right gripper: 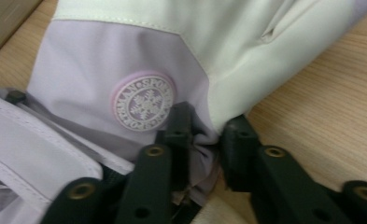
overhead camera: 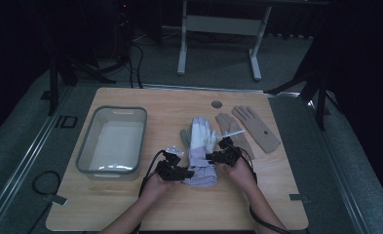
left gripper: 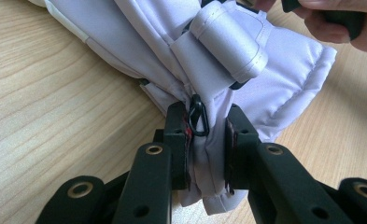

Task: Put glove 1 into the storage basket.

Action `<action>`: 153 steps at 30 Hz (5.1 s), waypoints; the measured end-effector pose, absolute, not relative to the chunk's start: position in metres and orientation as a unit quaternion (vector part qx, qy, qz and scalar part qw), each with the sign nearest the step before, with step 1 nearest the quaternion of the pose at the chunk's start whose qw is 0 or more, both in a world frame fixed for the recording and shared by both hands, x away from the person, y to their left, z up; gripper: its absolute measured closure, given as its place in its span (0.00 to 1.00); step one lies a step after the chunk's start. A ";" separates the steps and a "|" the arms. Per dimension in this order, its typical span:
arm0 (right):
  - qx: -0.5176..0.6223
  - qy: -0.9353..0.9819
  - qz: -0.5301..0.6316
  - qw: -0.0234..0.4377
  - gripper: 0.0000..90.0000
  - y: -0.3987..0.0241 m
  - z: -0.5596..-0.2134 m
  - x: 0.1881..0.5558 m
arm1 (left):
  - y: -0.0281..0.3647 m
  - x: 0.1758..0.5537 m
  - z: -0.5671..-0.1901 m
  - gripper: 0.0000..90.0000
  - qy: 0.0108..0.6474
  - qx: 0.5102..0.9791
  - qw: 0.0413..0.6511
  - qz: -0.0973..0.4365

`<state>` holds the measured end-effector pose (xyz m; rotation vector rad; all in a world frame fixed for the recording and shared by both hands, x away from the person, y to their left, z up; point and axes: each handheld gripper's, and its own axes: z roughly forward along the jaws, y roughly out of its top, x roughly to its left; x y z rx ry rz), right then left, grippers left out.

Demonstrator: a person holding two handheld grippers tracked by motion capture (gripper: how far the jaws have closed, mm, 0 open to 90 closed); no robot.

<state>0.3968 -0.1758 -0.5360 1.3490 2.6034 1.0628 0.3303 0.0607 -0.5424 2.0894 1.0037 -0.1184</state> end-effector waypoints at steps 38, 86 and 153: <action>0.400 0.825 0.383 0.112 0.93 -0.134 -0.452 0.387 | 0.103 0.336 -0.463 0.85 0.339 0.843 0.417 0.019; 0.307 0.858 0.401 0.098 0.93 0.059 -0.396 0.400 | 0.283 0.310 -0.410 0.85 0.402 0.818 0.405 0.079; 0.261 0.897 0.356 0.034 0.16 0.072 -0.448 0.416 | 0.267 0.297 -0.448 0.52 0.464 0.781 0.402 0.112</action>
